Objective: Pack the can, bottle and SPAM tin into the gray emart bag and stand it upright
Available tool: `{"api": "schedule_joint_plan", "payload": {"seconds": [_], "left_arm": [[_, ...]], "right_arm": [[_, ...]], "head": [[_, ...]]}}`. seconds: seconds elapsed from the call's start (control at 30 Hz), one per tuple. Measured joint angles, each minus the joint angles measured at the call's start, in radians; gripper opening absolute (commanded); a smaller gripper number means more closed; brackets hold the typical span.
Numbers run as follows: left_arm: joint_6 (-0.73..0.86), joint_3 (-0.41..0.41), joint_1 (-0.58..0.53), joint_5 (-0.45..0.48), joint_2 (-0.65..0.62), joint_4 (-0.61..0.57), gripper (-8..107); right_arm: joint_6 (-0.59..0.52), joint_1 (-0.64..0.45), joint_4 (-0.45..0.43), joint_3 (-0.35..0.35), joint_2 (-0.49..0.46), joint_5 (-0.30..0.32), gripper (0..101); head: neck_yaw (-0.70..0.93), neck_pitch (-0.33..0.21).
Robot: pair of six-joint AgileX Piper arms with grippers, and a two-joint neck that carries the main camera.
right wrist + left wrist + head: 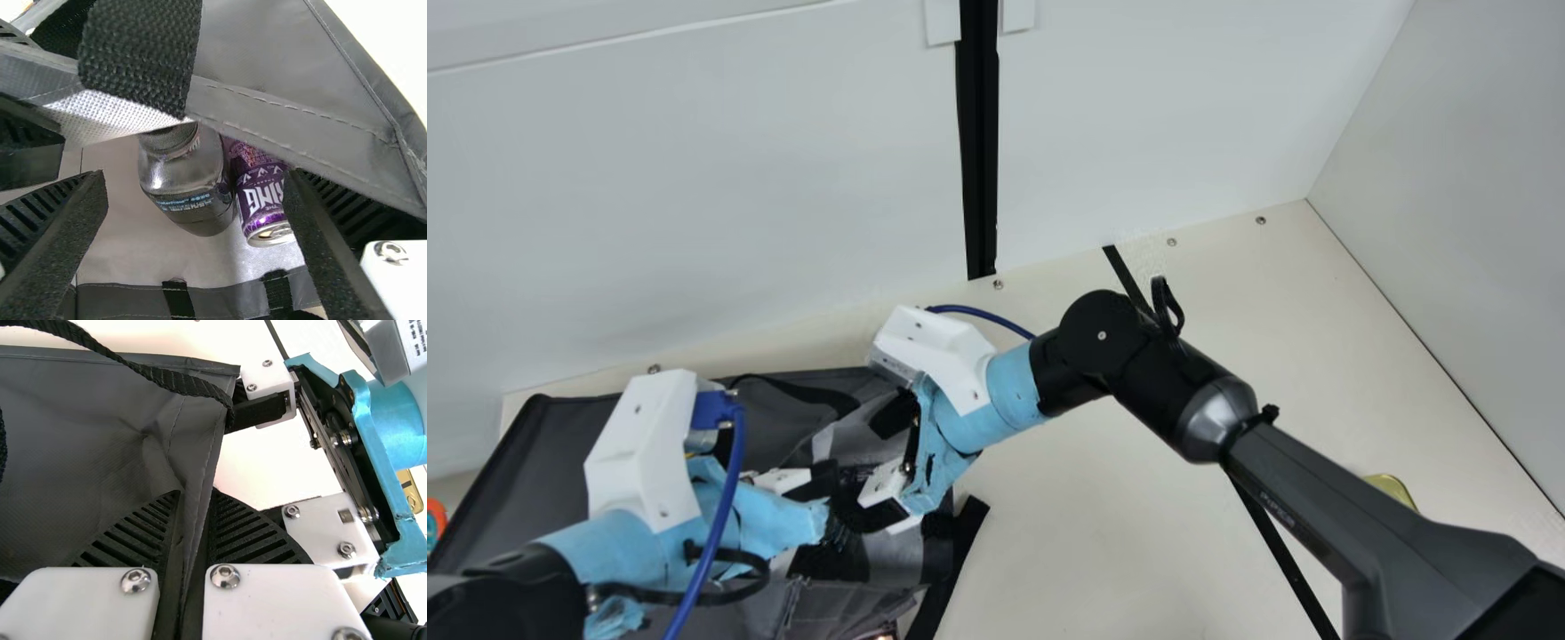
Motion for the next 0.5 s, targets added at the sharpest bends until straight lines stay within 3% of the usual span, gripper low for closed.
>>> {"api": "schedule_joint_plan", "payload": {"seconds": [0.5], "left_arm": [[0.000, 0.000, 0.000, 0.000, 0.000, 0.000, -8]], "right_arm": [[-0.029, -0.058, -0.026, 0.039, -0.067, 0.041, 95]], "head": [[0.002, 0.000]]}}
